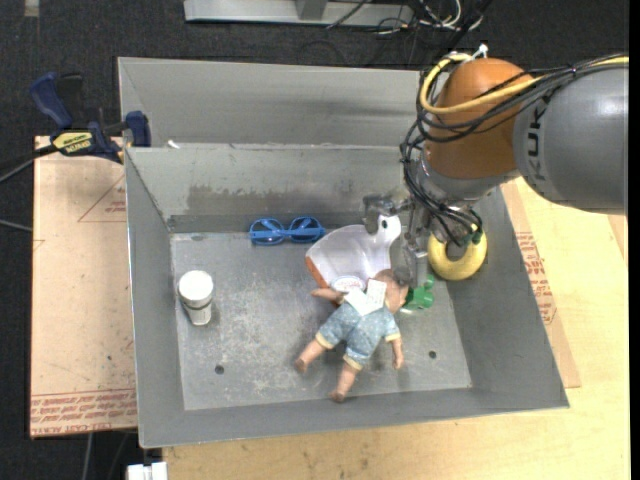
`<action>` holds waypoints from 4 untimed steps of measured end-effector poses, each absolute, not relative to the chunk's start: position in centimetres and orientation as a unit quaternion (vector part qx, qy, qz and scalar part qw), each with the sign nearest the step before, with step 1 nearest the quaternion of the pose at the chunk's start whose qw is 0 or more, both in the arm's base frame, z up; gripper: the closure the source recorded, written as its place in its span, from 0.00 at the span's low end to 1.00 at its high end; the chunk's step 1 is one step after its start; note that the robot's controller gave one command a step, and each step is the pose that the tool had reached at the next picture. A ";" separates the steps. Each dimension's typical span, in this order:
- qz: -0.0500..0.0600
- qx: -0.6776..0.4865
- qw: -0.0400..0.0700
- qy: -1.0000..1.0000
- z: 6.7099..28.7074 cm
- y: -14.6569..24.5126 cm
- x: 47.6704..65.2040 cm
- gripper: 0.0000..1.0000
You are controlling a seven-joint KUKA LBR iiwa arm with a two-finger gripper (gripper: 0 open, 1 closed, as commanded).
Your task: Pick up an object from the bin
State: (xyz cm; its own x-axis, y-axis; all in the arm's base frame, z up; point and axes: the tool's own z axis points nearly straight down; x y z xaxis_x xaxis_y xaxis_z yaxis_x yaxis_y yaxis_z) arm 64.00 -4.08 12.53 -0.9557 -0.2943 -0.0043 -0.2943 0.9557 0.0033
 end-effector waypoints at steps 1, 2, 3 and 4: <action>-0.007 -0.292 0.017 0.956 11.5 -4.4 64.3 0.00; 0.002 -0.482 0.004 0.876 7.0 -3.5 63.6 1.00; 0.002 -0.482 0.004 0.876 7.0 -3.5 63.6 1.00; 0.002 -0.469 0.007 0.883 22.2 -2.6 63.6 1.00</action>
Offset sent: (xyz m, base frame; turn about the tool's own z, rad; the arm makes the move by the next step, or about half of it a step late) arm -0.0047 0.0041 -0.0553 -0.7120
